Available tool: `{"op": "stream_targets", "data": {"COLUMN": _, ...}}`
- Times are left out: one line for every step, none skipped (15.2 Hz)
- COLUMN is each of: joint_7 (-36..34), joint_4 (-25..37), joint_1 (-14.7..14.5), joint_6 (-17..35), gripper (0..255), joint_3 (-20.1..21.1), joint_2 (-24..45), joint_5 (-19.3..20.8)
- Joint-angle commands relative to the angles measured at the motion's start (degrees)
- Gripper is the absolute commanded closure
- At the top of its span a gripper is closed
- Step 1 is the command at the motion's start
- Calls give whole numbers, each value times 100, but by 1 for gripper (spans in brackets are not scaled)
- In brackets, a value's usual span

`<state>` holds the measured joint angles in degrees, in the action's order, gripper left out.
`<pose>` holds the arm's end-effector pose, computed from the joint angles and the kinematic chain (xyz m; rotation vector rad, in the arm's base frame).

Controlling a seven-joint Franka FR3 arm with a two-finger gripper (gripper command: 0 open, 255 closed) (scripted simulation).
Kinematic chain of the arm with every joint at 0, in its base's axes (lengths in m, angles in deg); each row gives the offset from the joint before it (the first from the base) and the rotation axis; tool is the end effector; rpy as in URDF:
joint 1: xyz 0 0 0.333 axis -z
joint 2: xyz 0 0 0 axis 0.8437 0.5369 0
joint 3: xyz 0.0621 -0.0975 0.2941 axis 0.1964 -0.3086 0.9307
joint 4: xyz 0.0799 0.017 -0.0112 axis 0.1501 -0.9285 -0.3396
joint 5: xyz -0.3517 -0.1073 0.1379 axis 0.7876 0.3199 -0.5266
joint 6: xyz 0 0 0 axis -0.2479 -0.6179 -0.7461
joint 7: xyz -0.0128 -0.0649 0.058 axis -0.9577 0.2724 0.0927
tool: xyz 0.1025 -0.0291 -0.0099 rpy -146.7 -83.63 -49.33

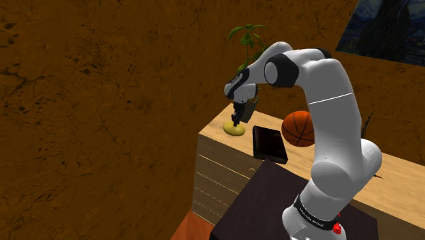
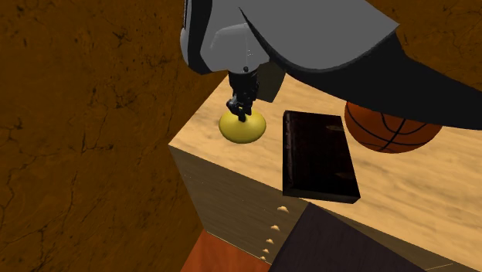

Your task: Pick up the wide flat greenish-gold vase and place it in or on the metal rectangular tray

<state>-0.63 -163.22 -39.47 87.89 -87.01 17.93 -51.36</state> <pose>0.5430 -0.3784 0.1971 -3.1288 -0.0453 0.1132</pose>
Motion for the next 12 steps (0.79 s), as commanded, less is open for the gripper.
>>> {"op": "stream_targets", "data": {"joint_7": -13, "joint_4": 19, "joint_1": -13, "joint_6": -100, "gripper": 255, "joint_3": -27, "joint_2": -85, "joint_5": 31}}
{"op": "stream_targets", "data": {"joint_7": -22, "joint_4": 15, "joint_1": -24, "joint_6": -149, "gripper": 255, "joint_3": -42, "joint_2": -138, "joint_5": 49}}
{"op": "stream_targets", "data": {"joint_7": -31, "joint_4": 13, "joint_1": -35, "joint_6": -198, "gripper": 255, "joint_3": -57, "joint_2": -191, "joint_5": 66}}
{"op": "stream_targets", "data": {"joint_7": -40, "joint_4": 12, "joint_1": -45, "joint_6": -248, "gripper": 255, "joint_3": -71, "joint_2": -243, "joint_5": 84}}
{"op": "stream_targets", "data": {"joint_7": -48, "joint_4": 13, "joint_1": -55, "joint_6": -299, "gripper": 255, "joint_3": -86, "joint_2": -294, "joint_5": 102}}
{"op": "stream_targets", "data": {"joint_7": -57, "joint_4": 15, "joint_1": -65, "joint_6": -350, "gripper": 255, "joint_3": -100, "joint_2": -345, "joint_5": 120}}
{"op": "stream_targets", "data": {"joint_7": -66, "joint_4": 18, "joint_1": -75, "joint_6": -402, "gripper": 255, "joint_3": -114, "joint_2": -394, "joint_5": 138}}
{"op": "stream_targets", "data": {"joint_7": -75, "joint_4": 22, "joint_1": -84, "joint_6": -454, "gripper": 255, "joint_3": -127, "joint_2": -444, "joint_5": 156}}
{"op": "stream_targets", "data": {"joint_7": -84, "joint_4": 28, "joint_1": -93, "joint_6": -507, "gripper": 255, "joint_3": -140, "joint_2": -492, "joint_5": 174}}
{"op": "stream_targets", "data": {"joint_7": -93, "joint_4": 35, "joint_1": -102, "joint_6": -560, "gripper": 255, "joint_3": -154, "joint_2": -540, "joint_5": 192}}
{"op": "stream_targets", "data": {"joint_7": -102, "joint_4": 44, "joint_1": -111, "joint_6": -614, "gripper": 255, "joint_3": -166, "joint_2": -587, "joint_5": 210}}
{"op": "stream_targets", "data": {"joint_7": -111, "joint_4": 53, "joint_1": -120, "joint_6": -668, "gripper": 255, "joint_3": -179, "joint_2": -633, "joint_5": 228}}
